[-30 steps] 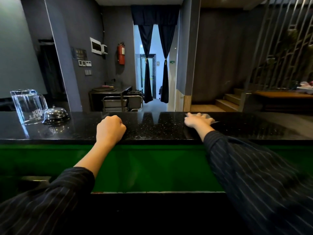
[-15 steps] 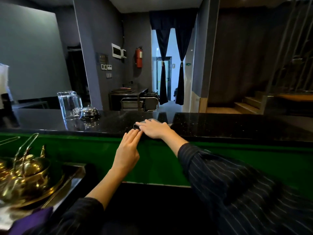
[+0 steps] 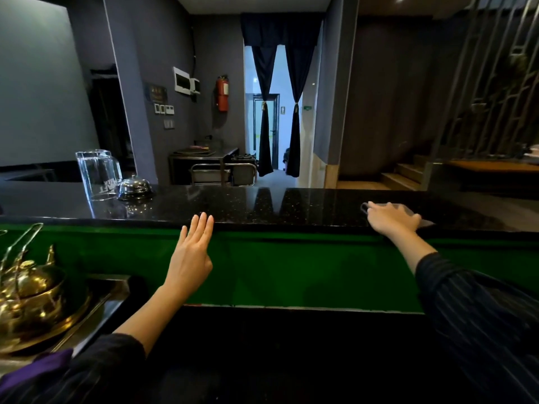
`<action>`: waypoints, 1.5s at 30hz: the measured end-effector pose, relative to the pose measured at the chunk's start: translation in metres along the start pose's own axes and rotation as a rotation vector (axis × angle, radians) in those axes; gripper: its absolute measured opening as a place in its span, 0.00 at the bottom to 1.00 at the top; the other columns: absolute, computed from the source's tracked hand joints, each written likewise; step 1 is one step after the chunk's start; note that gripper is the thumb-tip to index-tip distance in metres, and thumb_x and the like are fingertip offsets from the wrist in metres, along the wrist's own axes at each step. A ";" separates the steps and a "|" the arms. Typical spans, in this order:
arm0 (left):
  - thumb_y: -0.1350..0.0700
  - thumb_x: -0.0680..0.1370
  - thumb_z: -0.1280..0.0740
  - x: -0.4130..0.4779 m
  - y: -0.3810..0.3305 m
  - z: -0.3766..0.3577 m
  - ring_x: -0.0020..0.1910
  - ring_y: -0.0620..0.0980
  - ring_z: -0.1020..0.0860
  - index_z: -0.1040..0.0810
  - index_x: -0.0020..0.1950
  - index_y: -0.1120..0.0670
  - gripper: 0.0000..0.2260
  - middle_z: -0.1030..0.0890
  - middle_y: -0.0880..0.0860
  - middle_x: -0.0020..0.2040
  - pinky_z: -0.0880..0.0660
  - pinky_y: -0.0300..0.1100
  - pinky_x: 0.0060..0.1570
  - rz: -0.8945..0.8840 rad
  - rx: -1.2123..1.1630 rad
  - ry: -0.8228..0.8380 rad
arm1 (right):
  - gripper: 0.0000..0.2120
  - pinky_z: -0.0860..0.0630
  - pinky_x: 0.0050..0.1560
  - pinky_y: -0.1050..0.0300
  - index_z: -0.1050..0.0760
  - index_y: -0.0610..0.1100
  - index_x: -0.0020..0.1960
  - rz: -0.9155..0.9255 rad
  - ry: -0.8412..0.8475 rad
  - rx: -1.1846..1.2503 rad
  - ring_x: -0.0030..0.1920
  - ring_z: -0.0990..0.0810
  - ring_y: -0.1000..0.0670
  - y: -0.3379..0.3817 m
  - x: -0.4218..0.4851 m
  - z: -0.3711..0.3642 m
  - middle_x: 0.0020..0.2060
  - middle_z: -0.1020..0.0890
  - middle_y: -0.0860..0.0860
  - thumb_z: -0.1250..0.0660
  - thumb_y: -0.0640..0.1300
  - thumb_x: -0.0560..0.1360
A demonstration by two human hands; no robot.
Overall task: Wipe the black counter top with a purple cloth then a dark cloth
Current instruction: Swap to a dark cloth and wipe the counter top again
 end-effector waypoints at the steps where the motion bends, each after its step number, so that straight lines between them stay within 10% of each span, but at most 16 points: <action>1: 0.73 0.69 0.41 0.000 -0.001 0.000 0.76 0.53 0.53 0.49 0.76 0.60 0.37 0.47 0.58 0.77 0.55 0.48 0.74 -0.002 -0.011 0.013 | 0.24 0.49 0.72 0.34 0.44 0.59 0.77 -0.049 -0.002 0.000 0.76 0.45 0.40 0.010 -0.006 0.001 0.77 0.40 0.46 0.53 0.54 0.81; 12: 0.68 0.73 0.42 0.007 -0.002 0.014 0.77 0.52 0.53 0.51 0.77 0.58 0.34 0.51 0.56 0.78 0.55 0.48 0.75 -0.032 0.082 0.183 | 0.24 0.45 0.68 0.30 0.40 0.55 0.75 0.610 -0.006 0.070 0.74 0.42 0.35 0.260 -0.109 -0.014 0.76 0.38 0.42 0.52 0.53 0.79; 21: 0.72 0.67 0.38 0.031 -0.031 0.038 0.50 0.63 0.21 0.19 0.54 0.61 0.19 0.17 0.62 0.51 0.26 0.52 0.54 0.079 -0.116 -0.085 | 0.22 0.39 0.64 0.32 0.43 0.61 0.76 1.044 -0.087 0.101 0.74 0.38 0.45 0.259 -0.132 -0.019 0.75 0.35 0.51 0.54 0.58 0.82; 34: 0.59 0.71 0.42 0.096 -0.234 -0.040 0.49 0.57 0.22 0.20 0.50 0.59 0.14 0.18 0.57 0.47 0.25 0.54 0.50 -0.268 -0.180 0.045 | 0.23 0.48 0.70 0.30 0.48 0.63 0.77 0.684 0.088 0.055 0.78 0.48 0.45 0.039 -0.007 0.003 0.78 0.44 0.51 0.55 0.58 0.82; 45: 0.50 0.82 0.46 0.107 -0.318 -0.078 0.64 0.52 0.27 0.23 0.61 0.53 0.15 0.20 0.53 0.59 0.43 0.53 0.72 -0.288 -0.164 0.107 | 0.24 0.49 0.72 0.34 0.48 0.62 0.77 0.211 0.068 0.067 0.77 0.48 0.40 -0.142 0.075 0.013 0.79 0.45 0.50 0.56 0.58 0.81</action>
Point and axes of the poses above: each hand's wrist, its own x-axis towards the middle knuckle, its own z-axis out of the back of the hand, y = z × x, the point moved 5 cm from there along x, towards the middle knuckle
